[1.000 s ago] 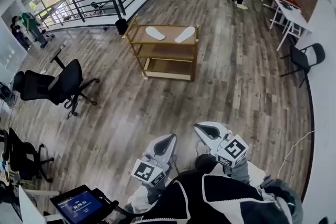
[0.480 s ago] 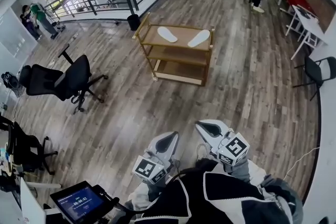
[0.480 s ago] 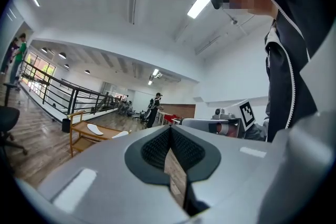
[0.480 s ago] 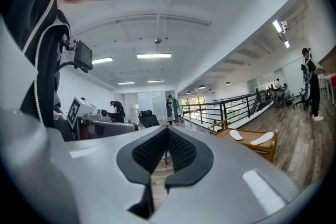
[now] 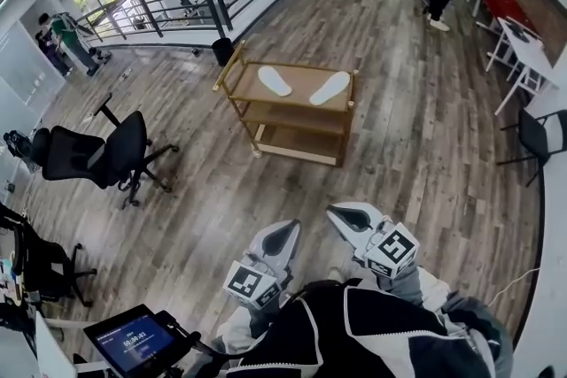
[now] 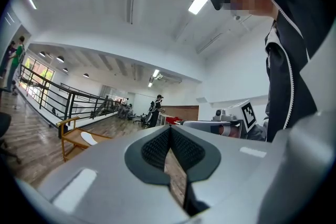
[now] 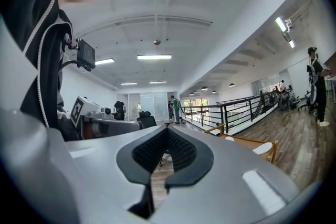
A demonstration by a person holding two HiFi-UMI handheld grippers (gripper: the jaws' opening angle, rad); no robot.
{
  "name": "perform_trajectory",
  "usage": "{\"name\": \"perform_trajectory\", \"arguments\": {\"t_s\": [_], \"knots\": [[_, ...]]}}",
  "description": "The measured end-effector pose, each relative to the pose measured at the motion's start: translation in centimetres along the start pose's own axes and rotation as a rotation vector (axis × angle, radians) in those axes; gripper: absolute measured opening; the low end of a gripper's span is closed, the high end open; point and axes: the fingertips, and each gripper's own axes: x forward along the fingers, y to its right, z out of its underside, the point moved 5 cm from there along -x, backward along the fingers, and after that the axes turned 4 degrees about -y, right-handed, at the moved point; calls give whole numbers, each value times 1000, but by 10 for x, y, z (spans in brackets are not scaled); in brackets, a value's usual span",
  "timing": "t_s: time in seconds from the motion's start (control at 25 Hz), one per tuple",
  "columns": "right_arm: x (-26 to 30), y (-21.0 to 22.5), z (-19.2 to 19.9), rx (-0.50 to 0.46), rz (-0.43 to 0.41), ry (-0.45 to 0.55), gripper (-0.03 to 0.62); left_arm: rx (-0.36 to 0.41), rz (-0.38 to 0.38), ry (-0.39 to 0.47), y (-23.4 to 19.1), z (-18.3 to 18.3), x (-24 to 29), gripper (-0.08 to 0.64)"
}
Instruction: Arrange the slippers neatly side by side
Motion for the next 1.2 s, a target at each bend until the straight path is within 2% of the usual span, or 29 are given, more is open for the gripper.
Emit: {"name": "perform_trajectory", "arguments": {"t_s": [0.28, 0.76, 1.2], "knots": [[-9, 51, 0, -3, 17, 4, 5, 5, 7, -2, -3, 2, 48, 18], [-1, 73, 10, 31, 18, -10, 5, -24, 10, -8, -18, 9, 70, 18], [41, 101, 11, 49, 80, -28, 5, -38, 65, -19, -78, 5, 89, 18]]}}
